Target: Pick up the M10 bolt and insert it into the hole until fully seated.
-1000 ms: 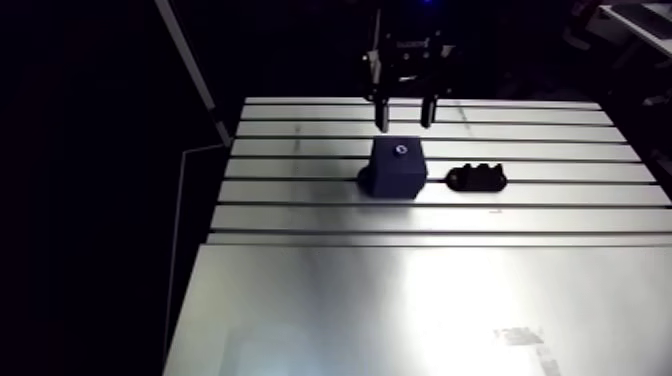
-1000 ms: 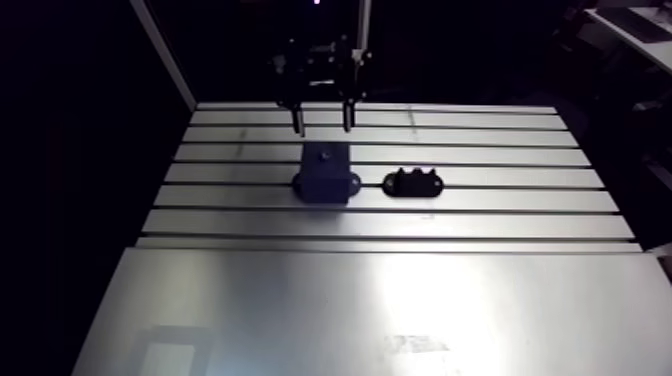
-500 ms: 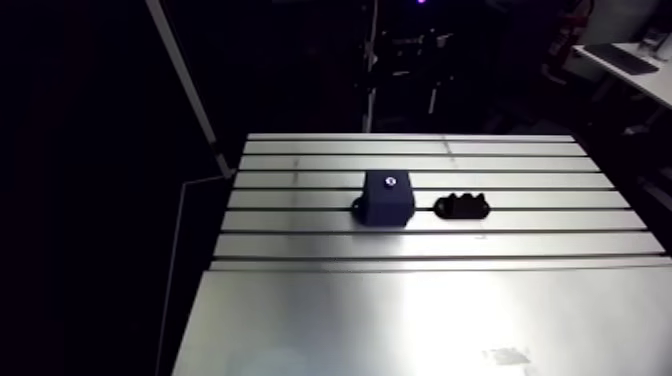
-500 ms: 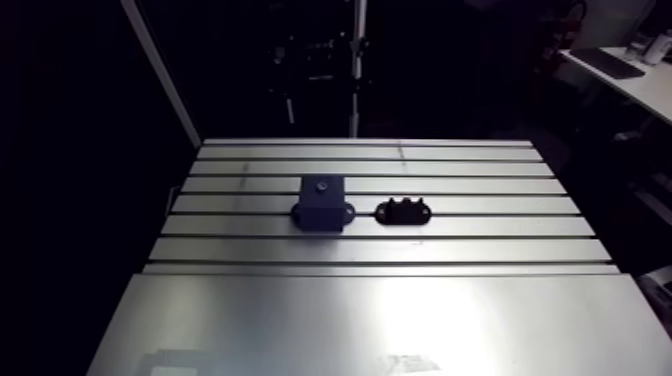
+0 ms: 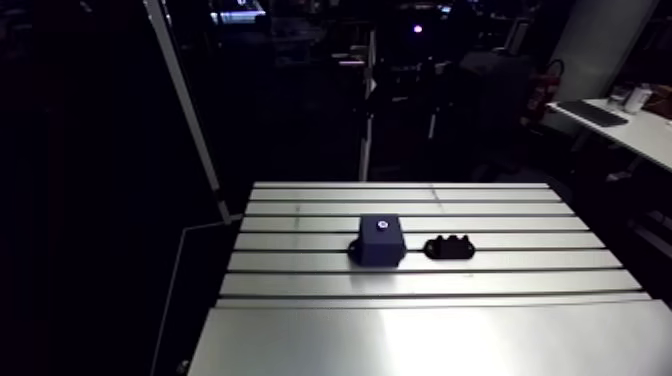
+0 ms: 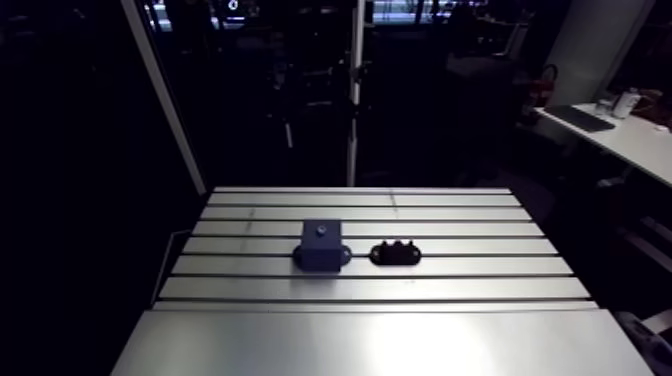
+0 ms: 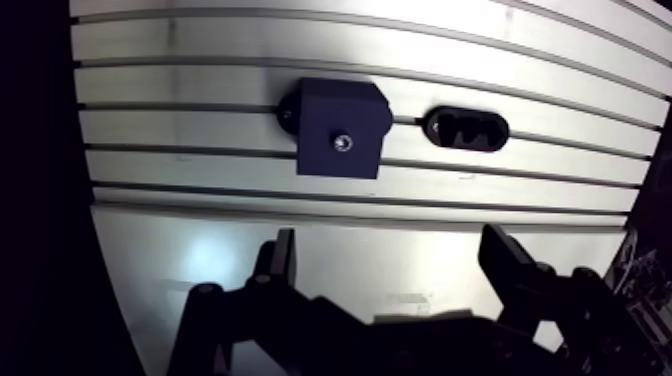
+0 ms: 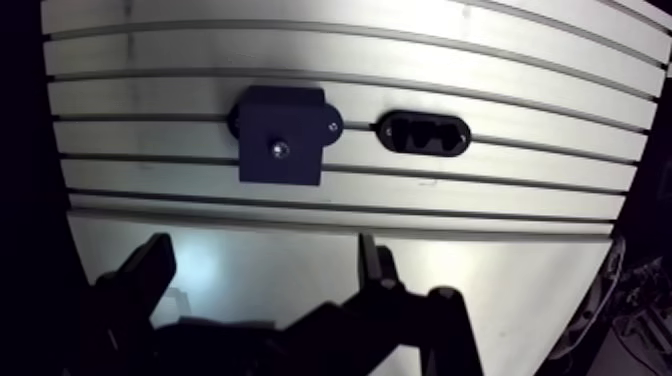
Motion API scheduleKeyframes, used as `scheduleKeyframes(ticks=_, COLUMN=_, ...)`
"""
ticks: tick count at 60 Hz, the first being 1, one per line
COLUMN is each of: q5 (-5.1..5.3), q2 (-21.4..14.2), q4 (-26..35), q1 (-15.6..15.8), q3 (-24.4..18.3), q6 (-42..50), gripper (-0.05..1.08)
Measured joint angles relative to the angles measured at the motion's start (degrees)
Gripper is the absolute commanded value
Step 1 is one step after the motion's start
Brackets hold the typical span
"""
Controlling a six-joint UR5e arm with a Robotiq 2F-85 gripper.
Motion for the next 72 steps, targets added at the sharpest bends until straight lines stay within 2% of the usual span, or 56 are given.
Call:
scheduleKeyframes(ticks=30, q5=0.33, q2=-10.7, q4=4.9, q1=-1.3, q3=3.3, q6=0.6, gripper=0.0)
scheduleKeyframes(ticks=39, q5=0.81, q2=-13.9, q4=6.2, q1=-2.2, q3=4.4, q6=0.8, gripper=0.0)
scheduleKeyframes(ticks=46, q5=1.55, q2=-16.3, q4=7.1, q1=-3.4, q3=5.2, q6=0.9, gripper=0.0)
scheduleKeyframes(ticks=59, q5=2.67, q2=-15.7, q4=8.0, q1=-5.4, q3=2.7, q6=0.8, gripper=0.0)
scheduleKeyframes(ticks=72, q5=2.94, q2=-12.8, q4=9.1, q1=-5.9, q3=-1.2, q6=0.6, gripper=0.0)
